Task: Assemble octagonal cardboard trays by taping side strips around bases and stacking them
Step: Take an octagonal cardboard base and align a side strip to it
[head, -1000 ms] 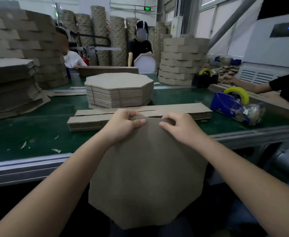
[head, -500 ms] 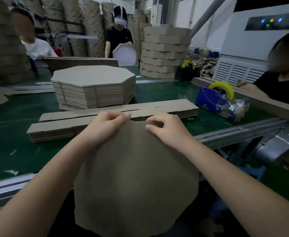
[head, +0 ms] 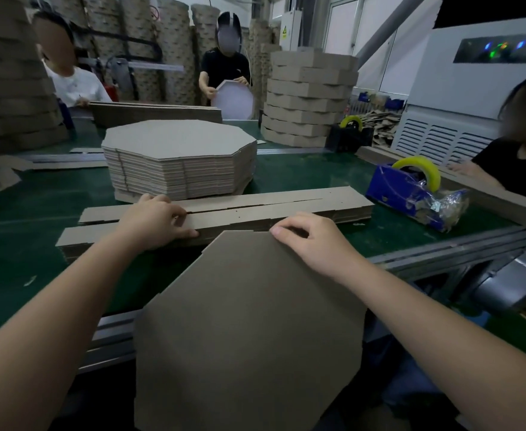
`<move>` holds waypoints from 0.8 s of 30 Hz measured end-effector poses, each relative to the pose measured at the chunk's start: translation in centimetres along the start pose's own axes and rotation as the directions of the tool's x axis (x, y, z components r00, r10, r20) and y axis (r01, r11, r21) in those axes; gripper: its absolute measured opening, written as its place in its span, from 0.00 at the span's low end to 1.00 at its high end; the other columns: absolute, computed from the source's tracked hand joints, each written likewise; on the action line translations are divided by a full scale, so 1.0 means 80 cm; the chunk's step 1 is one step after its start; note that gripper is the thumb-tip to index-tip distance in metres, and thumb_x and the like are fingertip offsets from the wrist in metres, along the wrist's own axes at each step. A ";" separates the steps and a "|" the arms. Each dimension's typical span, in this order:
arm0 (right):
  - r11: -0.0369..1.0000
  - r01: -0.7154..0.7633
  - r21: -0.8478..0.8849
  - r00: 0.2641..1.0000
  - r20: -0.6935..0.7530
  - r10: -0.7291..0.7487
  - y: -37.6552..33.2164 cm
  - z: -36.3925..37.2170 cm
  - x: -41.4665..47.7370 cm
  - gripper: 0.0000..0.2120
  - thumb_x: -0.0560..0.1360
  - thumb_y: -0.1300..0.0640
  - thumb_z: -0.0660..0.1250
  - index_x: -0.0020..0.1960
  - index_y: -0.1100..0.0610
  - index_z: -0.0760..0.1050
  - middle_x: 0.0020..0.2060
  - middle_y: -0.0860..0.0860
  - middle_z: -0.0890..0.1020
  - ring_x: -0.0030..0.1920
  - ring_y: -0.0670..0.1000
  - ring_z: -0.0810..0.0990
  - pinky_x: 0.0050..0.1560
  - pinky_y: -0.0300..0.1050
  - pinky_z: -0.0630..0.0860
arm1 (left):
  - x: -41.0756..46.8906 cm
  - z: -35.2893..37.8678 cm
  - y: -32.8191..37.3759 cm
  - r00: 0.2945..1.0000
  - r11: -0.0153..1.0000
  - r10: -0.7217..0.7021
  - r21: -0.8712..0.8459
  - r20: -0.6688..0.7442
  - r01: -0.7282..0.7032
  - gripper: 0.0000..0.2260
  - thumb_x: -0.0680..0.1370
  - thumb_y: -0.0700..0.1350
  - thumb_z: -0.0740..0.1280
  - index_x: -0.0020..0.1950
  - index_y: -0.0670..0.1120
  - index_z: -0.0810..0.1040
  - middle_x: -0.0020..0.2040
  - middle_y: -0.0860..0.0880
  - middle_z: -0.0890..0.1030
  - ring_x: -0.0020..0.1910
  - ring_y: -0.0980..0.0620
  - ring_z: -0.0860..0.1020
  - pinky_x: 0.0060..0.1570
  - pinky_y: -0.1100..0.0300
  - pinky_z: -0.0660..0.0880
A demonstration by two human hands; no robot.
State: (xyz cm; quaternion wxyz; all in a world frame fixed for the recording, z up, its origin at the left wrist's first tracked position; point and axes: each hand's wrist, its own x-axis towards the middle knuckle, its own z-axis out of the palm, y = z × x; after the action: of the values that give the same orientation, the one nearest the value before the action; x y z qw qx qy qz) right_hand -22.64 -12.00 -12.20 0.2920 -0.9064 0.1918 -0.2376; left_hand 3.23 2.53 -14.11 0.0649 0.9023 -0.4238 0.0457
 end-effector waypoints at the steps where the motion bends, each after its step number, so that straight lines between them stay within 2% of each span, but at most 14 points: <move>1: 1.000 0.000 0.017 1.000 -0.014 0.000 0.000 -0.001 0.002 0.10 0.78 0.49 0.65 0.50 0.51 0.83 0.44 0.40 0.79 0.54 0.48 0.76 0.65 0.57 0.67 | 0.000 -0.004 0.000 1.000 1.000 -0.004 -0.030 0.012 0.004 0.28 0.69 0.67 0.67 0.64 0.54 0.76 0.63 0.47 0.73 0.62 0.44 0.66 0.59 0.50 0.67; 3: 0.999 0.005 0.041 0.999 -0.047 -0.003 0.001 -0.002 0.006 0.10 0.78 0.50 0.65 0.50 0.53 0.83 0.44 0.41 0.79 0.53 0.48 0.77 0.64 0.55 0.68 | -0.003 -0.011 0.001 1.000 0.999 0.000 -0.049 0.014 0.001 0.27 0.68 0.67 0.69 0.62 0.53 0.78 0.63 0.47 0.72 0.62 0.43 0.65 0.59 0.51 0.66; 5: 0.998 0.011 0.056 0.997 -0.077 -0.006 0.001 -0.003 0.011 0.09 0.79 0.52 0.65 0.49 0.54 0.83 0.44 0.44 0.79 0.50 0.49 0.76 0.59 0.49 0.69 | -0.010 -0.021 0.004 1.000 0.997 0.022 -0.074 -0.018 -0.023 0.26 0.68 0.66 0.70 0.60 0.53 0.76 0.62 0.46 0.72 0.61 0.44 0.66 0.59 0.51 0.65; 7: 0.998 0.032 0.045 0.993 -0.112 -0.027 -0.003 -0.004 0.018 0.09 0.79 0.53 0.65 0.50 0.56 0.82 0.44 0.47 0.79 0.49 0.48 0.76 0.53 0.44 0.69 | -0.022 -0.035 0.010 0.997 0.969 0.038 -0.242 -0.061 -0.051 0.26 0.68 0.65 0.70 0.58 0.52 0.73 0.59 0.47 0.75 0.56 0.47 0.71 0.55 0.53 0.70; 9: 0.997 0.071 0.001 0.990 -0.126 -0.070 -0.010 -0.004 0.029 0.10 0.78 0.53 0.65 0.55 0.56 0.81 0.51 0.49 0.79 0.54 0.49 0.75 0.57 0.44 0.70 | -0.038 -0.054 0.024 0.990 0.918 0.047 -0.384 -0.134 -0.095 0.30 0.64 0.69 0.67 0.57 0.51 0.71 0.54 0.50 0.76 0.51 0.50 0.73 0.51 0.54 0.73; 12: 0.957 0.191 -0.217 0.973 -0.090 -0.215 -0.030 0.001 0.045 0.23 0.77 0.47 0.66 0.70 0.49 0.70 0.65 0.47 0.72 0.67 0.48 0.66 0.66 0.45 0.59 | -0.064 -0.083 0.052 0.940 0.887 0.099 -0.399 -0.327 -0.232 0.34 0.61 0.73 0.63 0.57 0.51 0.72 0.50 0.53 0.76 0.49 0.51 0.75 0.49 0.52 0.75; 14: 0.924 0.249 -0.290 0.955 -0.087 -0.284 -0.045 0.003 0.054 0.30 0.75 0.44 0.67 0.74 0.47 0.63 0.69 0.46 0.69 0.70 0.49 0.63 0.68 0.47 0.56 | -0.078 -0.098 0.070 0.889 0.858 0.146 -0.392 -0.433 -0.332 0.33 0.61 0.72 0.64 0.56 0.50 0.73 0.49 0.54 0.77 0.48 0.53 0.75 0.48 0.54 0.75; 17: 0.935 0.275 -0.226 0.940 -0.141 -0.311 -0.058 -0.008 0.061 0.23 0.73 0.48 0.70 0.66 0.52 0.71 0.61 0.49 0.76 0.63 0.51 0.70 0.65 0.50 0.65 | -0.093 -0.110 0.083 0.835 0.826 0.197 -0.372 -0.514 -0.423 0.31 0.63 0.69 0.65 0.57 0.50 0.74 0.49 0.55 0.76 0.47 0.56 0.74 0.46 0.61 0.72; 19: 0.874 0.299 -0.383 0.909 -0.165 -0.383 -0.058 -0.022 0.060 0.18 0.72 0.50 0.70 0.61 0.53 0.75 0.55 0.50 0.77 0.58 0.52 0.72 0.57 0.48 0.66 | -0.099 -0.110 0.081 0.815 0.831 0.248 -0.317 -0.523 -0.457 0.29 0.65 0.66 0.67 0.61 0.51 0.74 0.51 0.55 0.73 0.46 0.56 0.72 0.43 0.60 0.69; 21: 0.810 0.301 -0.503 0.891 -0.153 -0.426 -0.057 -0.043 0.055 0.18 0.72 0.48 0.70 0.60 0.52 0.76 0.52 0.50 0.76 0.56 0.51 0.71 0.53 0.45 0.62 | -0.103 -0.103 0.074 0.809 0.823 0.240 -0.330 -0.536 -0.463 0.27 0.69 0.59 0.70 0.65 0.51 0.72 0.52 0.54 0.73 0.45 0.56 0.71 0.43 0.58 0.69; 24: 0.710 0.282 -0.645 0.880 -0.121 -0.459 -0.064 -0.083 0.042 0.19 0.71 0.47 0.69 0.61 0.51 0.76 0.51 0.51 0.75 0.55 0.53 0.72 0.53 0.47 0.62 | -0.107 -0.093 0.071 0.798 0.805 0.233 -0.350 -0.556 -0.479 0.26 0.71 0.58 0.68 0.66 0.51 0.71 0.51 0.58 0.73 0.44 0.62 0.70 0.42 0.62 0.69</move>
State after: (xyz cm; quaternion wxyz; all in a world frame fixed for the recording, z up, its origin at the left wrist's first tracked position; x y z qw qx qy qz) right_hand -22.45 -12.70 -3.22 -0.0995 -0.9291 0.1085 -0.3393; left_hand -6.83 6.58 -7.45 0.3775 0.7170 -0.5583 0.1780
